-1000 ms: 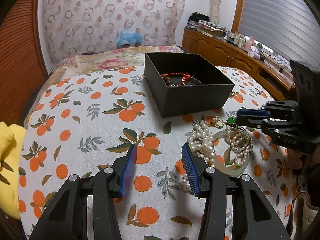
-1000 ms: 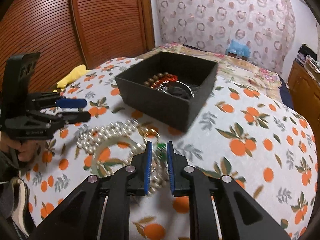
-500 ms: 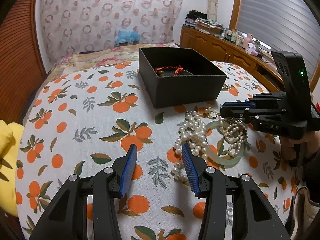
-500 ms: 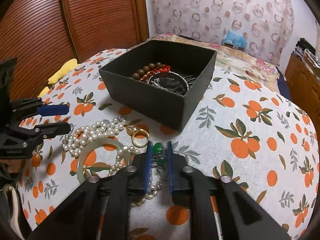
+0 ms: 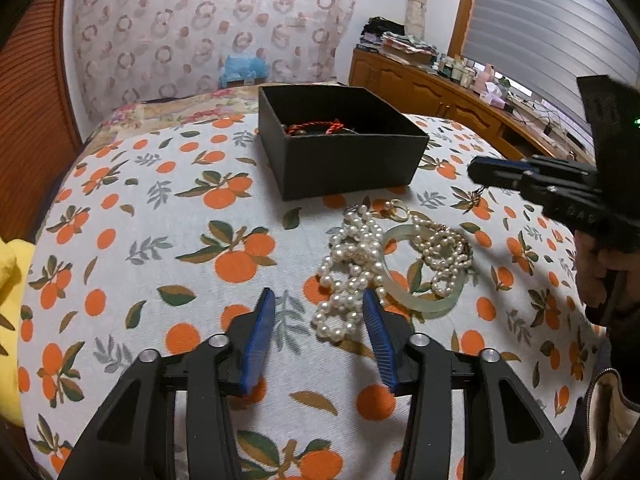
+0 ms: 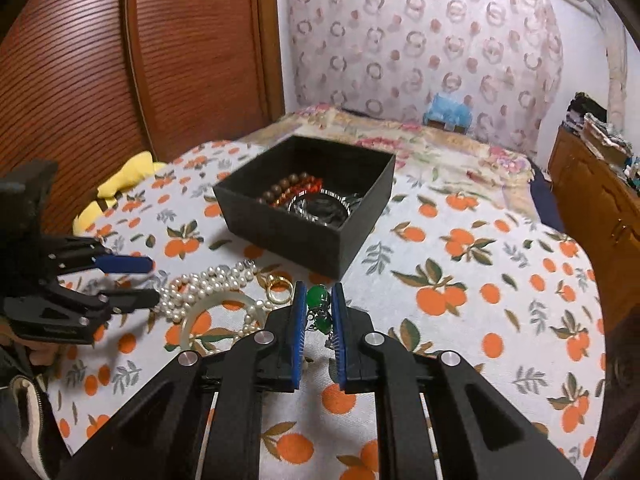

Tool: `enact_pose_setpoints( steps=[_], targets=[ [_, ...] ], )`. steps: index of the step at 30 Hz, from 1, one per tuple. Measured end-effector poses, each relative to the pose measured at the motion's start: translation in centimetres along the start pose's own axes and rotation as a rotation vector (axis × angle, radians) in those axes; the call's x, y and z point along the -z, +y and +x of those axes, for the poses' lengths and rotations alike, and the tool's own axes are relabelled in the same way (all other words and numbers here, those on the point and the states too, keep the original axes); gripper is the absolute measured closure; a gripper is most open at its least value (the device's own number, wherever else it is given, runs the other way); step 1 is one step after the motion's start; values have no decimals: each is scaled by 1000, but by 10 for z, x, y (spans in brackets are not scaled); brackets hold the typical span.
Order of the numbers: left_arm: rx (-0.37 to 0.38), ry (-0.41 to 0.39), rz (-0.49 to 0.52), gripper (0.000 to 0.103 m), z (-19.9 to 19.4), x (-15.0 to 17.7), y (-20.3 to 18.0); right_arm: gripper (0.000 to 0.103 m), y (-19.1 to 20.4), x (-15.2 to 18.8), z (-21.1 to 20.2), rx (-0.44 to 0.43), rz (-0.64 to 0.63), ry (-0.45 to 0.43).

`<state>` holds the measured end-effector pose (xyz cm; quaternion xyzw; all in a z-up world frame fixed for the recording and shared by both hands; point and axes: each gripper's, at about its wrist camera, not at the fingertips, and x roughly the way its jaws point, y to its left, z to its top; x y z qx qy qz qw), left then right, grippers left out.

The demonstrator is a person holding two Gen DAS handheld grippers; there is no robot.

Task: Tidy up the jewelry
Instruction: 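Grasp a pearl strand with the left tool while the right tool reaches the green pendant, then carry the pearl strand and green pendant over the black box and open both tools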

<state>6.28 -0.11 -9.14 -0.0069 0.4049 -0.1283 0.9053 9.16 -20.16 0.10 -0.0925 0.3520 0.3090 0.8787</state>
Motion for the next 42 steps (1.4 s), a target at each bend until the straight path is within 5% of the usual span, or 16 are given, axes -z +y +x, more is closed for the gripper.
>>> enact_pose_setpoints(
  steps=[12,24,27,42],
  targets=[
    [-41,46,13,83,22,-25,4,89,2,1,-18,6,-7,-25],
    [-51,98,98,83,35,-35,-1,89,2,1,-18,5,-7,-24],
    [-39,96,107,96,34,-34,-3,89,2,1,-20,6,-9,-27],
    [-10,-170,49,96,-64,-73,-15,89,6,-20,-71,12,-24,-113]
  ],
)
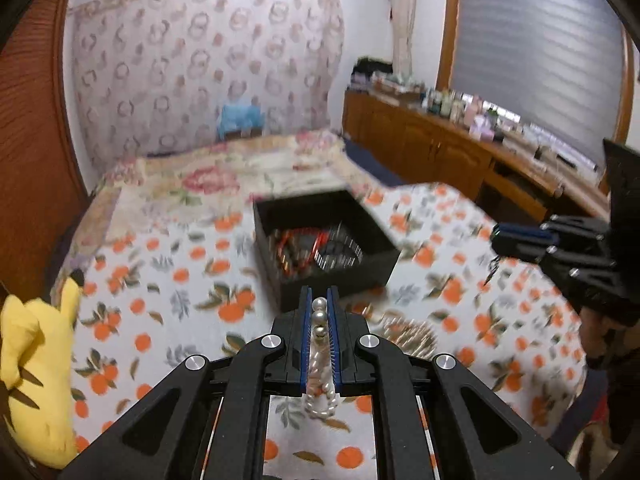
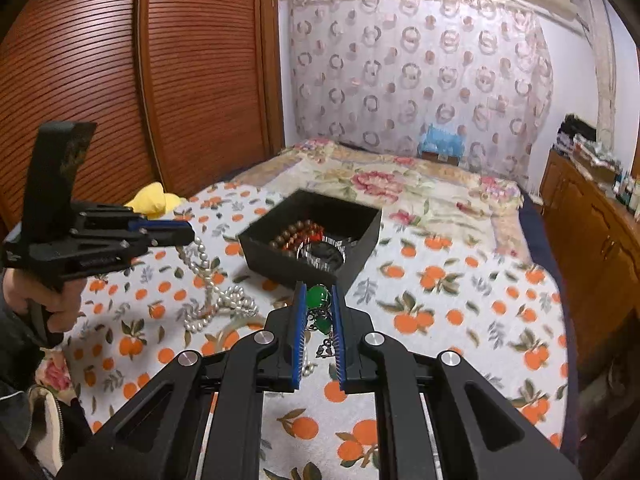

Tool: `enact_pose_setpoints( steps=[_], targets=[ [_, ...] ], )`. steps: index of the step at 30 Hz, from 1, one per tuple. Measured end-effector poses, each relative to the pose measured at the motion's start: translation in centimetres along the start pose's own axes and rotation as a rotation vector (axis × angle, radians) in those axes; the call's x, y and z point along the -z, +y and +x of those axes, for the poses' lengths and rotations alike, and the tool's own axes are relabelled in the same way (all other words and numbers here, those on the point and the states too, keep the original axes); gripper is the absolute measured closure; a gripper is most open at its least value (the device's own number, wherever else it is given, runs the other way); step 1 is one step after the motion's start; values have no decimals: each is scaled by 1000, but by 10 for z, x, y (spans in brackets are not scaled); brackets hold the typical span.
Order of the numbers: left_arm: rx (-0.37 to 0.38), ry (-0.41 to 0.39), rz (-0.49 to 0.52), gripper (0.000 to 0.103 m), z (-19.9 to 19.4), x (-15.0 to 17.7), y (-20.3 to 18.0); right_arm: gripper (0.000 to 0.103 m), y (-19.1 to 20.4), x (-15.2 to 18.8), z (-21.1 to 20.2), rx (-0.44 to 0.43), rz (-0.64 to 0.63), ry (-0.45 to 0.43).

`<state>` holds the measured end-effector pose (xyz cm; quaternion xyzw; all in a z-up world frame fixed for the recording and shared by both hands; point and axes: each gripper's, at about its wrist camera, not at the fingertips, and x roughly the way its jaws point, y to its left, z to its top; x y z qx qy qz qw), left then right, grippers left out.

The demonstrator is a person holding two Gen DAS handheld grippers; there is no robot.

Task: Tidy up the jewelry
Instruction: 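Carry the pearl strand and green pendant over the black box and open both tools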

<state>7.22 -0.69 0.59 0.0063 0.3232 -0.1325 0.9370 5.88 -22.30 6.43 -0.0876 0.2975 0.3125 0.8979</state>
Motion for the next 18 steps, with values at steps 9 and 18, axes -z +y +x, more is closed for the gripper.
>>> enact_pose_setpoints(
  steps=[9,18],
  targets=[
    [-8,-112,36,96,-37,-42,-11,89,-2,-21,-16,-25,1,-39],
    [-5,-166,56,96,-37,-82,-12,89,-11,-40,6,-19,-21,-21]
  ],
)
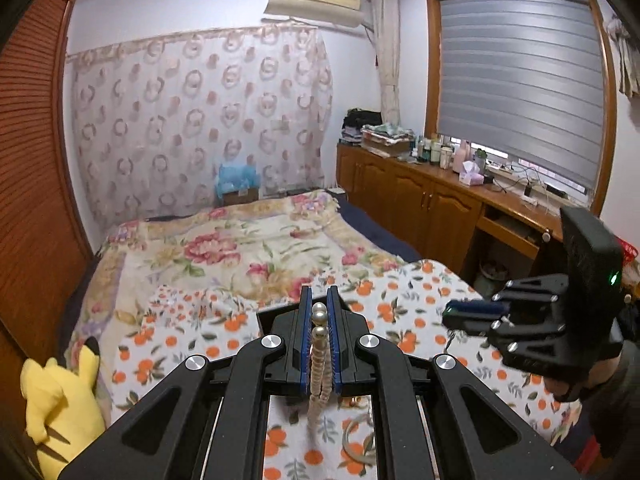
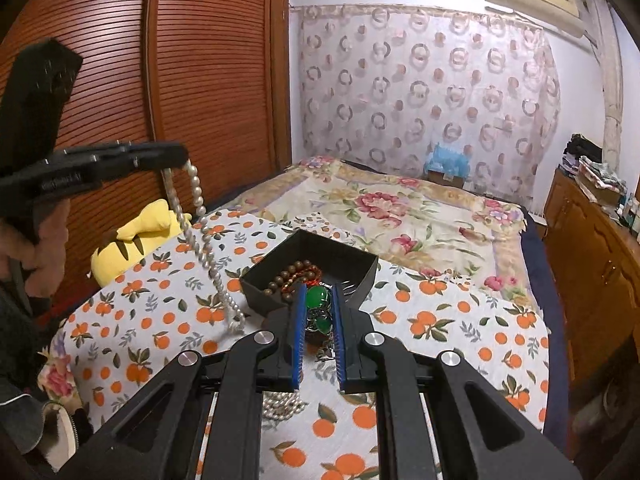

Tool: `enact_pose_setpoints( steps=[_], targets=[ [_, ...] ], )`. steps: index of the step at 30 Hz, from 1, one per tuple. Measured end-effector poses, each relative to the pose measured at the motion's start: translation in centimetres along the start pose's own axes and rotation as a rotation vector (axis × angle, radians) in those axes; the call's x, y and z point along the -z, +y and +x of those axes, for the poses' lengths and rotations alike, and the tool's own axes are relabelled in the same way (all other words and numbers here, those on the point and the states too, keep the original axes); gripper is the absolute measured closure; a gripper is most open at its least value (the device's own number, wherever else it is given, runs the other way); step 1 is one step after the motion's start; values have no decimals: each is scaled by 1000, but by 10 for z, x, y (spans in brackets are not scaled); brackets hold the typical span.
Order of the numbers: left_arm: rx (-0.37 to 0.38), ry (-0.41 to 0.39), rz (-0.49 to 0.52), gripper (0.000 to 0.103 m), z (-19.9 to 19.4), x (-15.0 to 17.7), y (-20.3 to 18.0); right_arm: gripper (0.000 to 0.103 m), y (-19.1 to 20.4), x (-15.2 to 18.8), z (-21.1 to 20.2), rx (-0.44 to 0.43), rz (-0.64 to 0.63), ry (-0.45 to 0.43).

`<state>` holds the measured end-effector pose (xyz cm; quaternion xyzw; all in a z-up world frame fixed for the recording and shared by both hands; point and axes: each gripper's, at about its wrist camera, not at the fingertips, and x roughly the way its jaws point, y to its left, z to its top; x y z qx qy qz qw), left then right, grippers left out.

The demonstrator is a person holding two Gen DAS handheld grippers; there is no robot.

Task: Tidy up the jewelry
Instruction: 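Carry the pearl strand and green pendant over the black box and open both tools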

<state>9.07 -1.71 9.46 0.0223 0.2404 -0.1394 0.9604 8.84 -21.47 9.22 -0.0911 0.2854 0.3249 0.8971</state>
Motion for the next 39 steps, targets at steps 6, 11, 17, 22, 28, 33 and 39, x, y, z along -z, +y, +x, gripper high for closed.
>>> enact_pose_setpoints(
  steps=[6,11,17,22,28,33,39],
  targets=[
    [21,-23,-6,96,8,-32,6,89,-10,-15,15,-5,1,7],
    [17,-39,12,96,18,-57,8,89,-17,-31,25,-7,-13,3],
    [1,-37,4,96,37,-66,18,89,-26,-41,43,-20,-21,3],
    [4,17,-6,96,59,-51,23,89,-29,-46,63,-38,-25,17],
    [-13,101,-35,96,89,-10,31,89,-29,-47,90,-63,-31,30],
    [-14,175,-92,96,108,33,44,89,-27,-40,118,-93,-22,55],
    [3,214,-126,96,119,53,48,89,-25,-37,146,-109,-14,80]
  ],
)
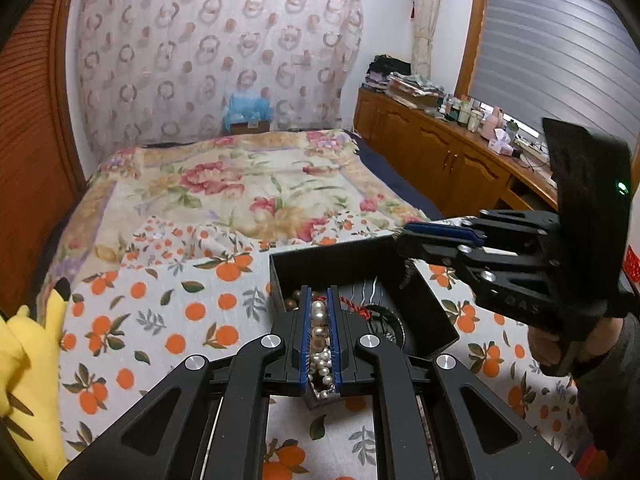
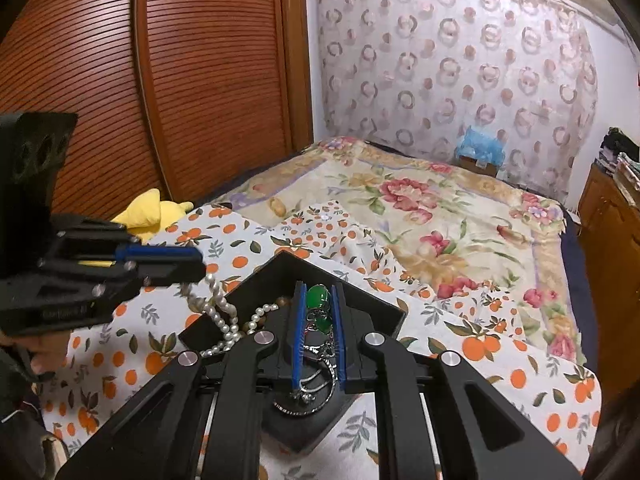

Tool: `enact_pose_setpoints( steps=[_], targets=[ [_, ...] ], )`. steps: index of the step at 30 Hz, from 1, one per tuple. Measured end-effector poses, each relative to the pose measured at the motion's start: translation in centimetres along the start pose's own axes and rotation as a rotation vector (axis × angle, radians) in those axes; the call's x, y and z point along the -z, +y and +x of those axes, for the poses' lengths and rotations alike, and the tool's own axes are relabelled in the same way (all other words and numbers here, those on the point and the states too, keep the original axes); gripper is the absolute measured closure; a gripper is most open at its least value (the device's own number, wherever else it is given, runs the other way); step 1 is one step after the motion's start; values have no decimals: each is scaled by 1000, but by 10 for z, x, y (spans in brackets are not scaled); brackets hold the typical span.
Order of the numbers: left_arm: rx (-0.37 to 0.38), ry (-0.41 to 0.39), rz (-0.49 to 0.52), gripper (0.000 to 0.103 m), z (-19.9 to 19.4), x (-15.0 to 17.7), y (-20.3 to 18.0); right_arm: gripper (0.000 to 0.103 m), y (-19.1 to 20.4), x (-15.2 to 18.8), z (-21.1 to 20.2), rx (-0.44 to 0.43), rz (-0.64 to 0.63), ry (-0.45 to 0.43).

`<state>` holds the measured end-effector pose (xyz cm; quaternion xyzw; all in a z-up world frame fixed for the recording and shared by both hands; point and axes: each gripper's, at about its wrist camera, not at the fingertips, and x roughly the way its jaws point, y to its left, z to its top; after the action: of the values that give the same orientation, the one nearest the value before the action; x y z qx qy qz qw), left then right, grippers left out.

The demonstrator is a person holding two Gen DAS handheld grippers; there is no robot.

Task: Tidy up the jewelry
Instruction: 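Carry the pearl strand and green pendant over the black box and open both tools, then move both tools back to the remaining pearls and jade bangle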

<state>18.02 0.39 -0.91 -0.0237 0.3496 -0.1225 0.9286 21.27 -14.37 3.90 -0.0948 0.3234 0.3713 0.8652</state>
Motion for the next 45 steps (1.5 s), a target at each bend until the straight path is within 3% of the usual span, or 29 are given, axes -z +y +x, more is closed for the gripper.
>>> enact_pose_setpoints(
  steps=[13,28,32,38,45],
  targets=[
    [16,13,17,96,8,1,-5,86,-13,-4,17,31,36,5],
    [20,8,57,96,8,2,-18,86,-10,32,-29,94,62,-23],
    [13,6,57,84,4,8,-22,86,-5,42,-49,101,72,-46],
    [15,6,68,77,-10,29,-31,86,10,58,-67,95,67,-43],
    [18,34,68,75,-21,59,-38,86,20,87,-72,104,80,3]
  ],
)
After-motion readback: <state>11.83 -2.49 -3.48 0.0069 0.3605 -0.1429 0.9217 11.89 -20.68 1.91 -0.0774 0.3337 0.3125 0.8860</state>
